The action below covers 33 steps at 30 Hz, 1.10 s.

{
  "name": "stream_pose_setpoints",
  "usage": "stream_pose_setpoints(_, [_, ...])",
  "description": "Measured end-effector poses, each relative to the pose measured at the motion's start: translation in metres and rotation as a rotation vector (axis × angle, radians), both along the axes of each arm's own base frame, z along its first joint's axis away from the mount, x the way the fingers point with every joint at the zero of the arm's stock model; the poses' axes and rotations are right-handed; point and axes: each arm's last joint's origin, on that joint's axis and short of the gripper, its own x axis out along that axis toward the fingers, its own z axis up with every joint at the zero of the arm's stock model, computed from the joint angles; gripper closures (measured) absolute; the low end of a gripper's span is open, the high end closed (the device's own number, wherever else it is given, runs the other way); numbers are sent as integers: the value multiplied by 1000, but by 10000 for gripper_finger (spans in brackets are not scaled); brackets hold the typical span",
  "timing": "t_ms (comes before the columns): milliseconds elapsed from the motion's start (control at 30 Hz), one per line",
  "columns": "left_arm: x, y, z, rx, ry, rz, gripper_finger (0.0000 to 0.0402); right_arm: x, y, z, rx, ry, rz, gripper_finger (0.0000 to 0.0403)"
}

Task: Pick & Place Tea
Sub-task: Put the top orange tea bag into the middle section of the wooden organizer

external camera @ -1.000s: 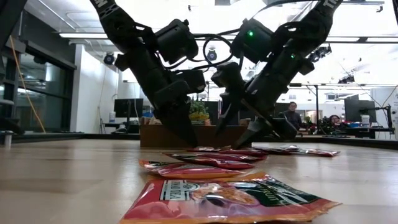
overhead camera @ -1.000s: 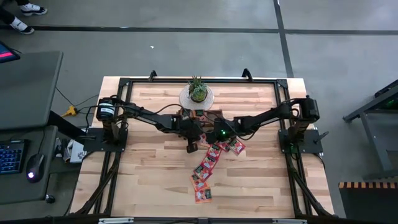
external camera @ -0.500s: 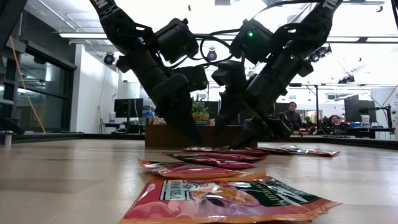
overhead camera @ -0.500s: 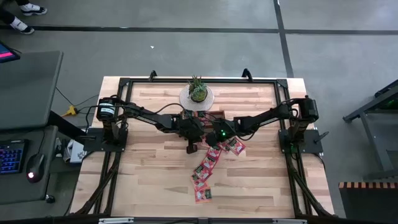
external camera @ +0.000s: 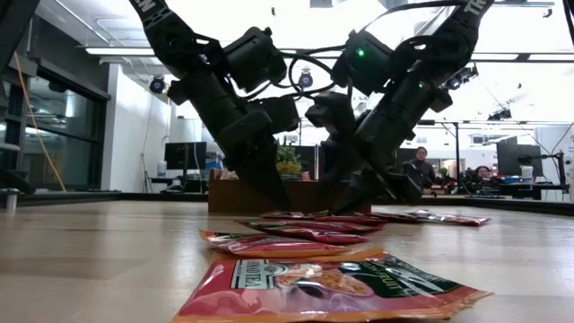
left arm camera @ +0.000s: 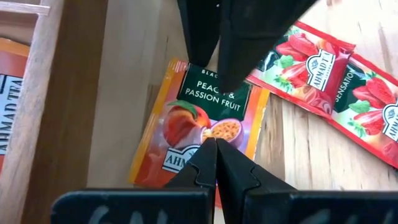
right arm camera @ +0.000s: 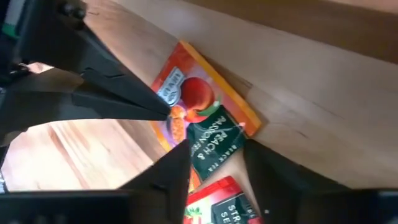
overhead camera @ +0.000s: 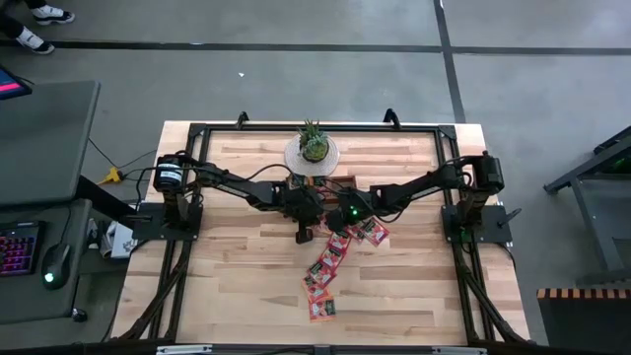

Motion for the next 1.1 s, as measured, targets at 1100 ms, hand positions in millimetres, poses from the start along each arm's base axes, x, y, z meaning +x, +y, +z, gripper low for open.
stream_pose_setpoints(1100, [-12,2,47,131,-84,5,400,-2,7,16,-21,-40,-56,403])
